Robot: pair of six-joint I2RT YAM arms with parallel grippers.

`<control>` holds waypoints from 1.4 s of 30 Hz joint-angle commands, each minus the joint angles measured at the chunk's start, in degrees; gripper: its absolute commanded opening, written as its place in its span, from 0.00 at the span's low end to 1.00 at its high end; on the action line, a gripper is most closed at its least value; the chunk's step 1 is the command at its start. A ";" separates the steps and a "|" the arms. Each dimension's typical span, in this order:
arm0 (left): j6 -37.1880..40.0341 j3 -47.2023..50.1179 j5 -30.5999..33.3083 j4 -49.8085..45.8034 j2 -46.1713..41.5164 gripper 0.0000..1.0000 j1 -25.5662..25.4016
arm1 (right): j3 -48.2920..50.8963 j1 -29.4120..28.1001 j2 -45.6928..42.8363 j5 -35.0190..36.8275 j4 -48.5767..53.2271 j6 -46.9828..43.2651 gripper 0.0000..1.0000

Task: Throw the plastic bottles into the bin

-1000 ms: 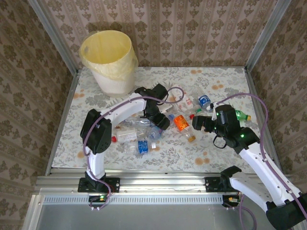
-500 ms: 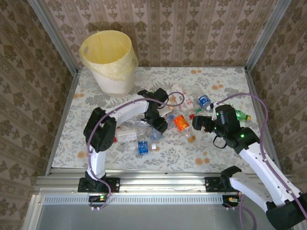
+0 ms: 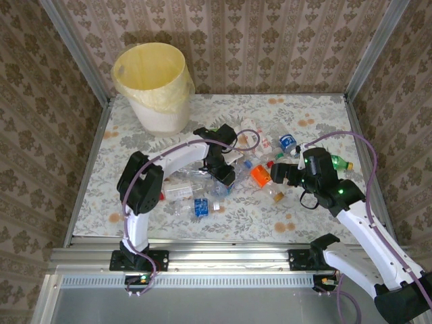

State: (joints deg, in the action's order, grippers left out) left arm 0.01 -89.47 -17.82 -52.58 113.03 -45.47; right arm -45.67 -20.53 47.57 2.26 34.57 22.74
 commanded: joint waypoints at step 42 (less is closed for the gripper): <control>-2.41 24.20 6.70 50.50 -64.03 0.19 21.12 | 3.04 -0.53 -0.60 -0.66 -2.28 0.38 1.00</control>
State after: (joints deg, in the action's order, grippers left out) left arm -4.80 -64.38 -13.26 -7.31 50.81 -26.06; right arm -43.22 -20.53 46.94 2.26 33.23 22.74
